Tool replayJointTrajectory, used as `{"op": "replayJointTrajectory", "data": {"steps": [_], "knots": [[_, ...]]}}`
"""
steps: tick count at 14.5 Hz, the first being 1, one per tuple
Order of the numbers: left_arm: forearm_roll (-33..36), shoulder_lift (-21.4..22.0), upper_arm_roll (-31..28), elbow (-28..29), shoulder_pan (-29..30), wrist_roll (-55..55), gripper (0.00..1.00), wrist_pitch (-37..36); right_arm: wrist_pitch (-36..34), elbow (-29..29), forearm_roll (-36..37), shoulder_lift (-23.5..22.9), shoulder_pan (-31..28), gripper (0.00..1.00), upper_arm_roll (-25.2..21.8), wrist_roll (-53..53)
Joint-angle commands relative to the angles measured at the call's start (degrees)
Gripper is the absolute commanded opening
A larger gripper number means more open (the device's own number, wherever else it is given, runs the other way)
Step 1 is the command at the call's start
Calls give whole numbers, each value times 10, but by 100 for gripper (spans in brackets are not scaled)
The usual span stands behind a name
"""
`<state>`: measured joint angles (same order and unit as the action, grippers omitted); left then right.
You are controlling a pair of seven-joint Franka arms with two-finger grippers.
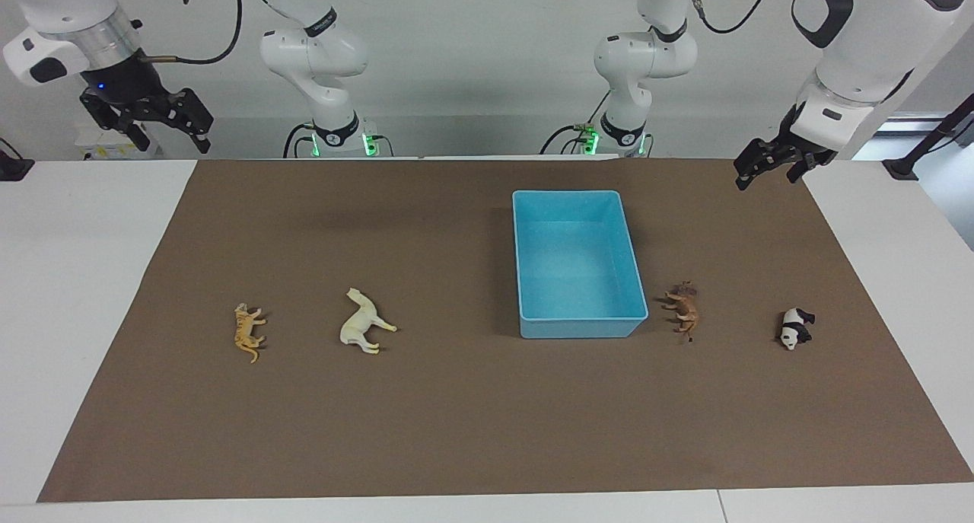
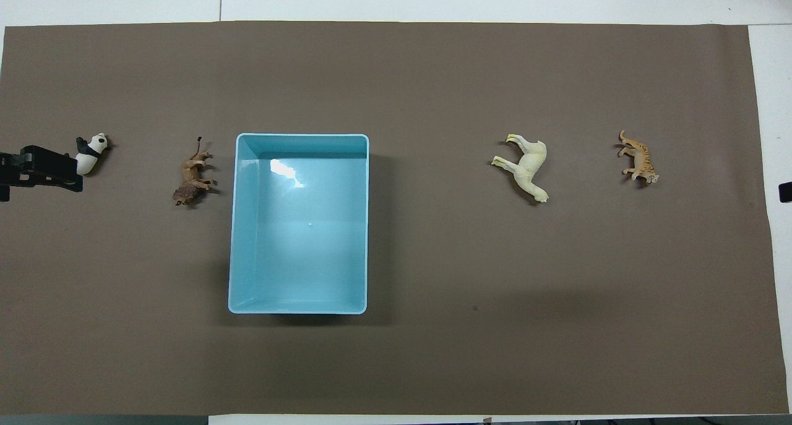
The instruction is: Put all toys into storage box
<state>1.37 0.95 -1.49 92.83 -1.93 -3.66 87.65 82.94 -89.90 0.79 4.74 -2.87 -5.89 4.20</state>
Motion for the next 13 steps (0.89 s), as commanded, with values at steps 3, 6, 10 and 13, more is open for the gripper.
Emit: {"op": "replayJointTrajectory", "data": {"steps": [3, 6, 10, 13], "knots": [[-2, 14, 0, 19, -9, 19, 100, 28, -11, -2, 6, 7, -6, 100, 5, -9], [-4, 25, -1, 43, -2, 60, 100, 47, -12, -2, 6, 7, -11, 100, 5, -5], [-4, 42, -4, 213, 12, 89, 100, 280, -9, -6, 6, 7, -11, 100, 5, -1], [-4, -39, -4, 219, 8, 95, 100, 365, 79, -72, 5, 3, -21, 100, 4, 56]]}}
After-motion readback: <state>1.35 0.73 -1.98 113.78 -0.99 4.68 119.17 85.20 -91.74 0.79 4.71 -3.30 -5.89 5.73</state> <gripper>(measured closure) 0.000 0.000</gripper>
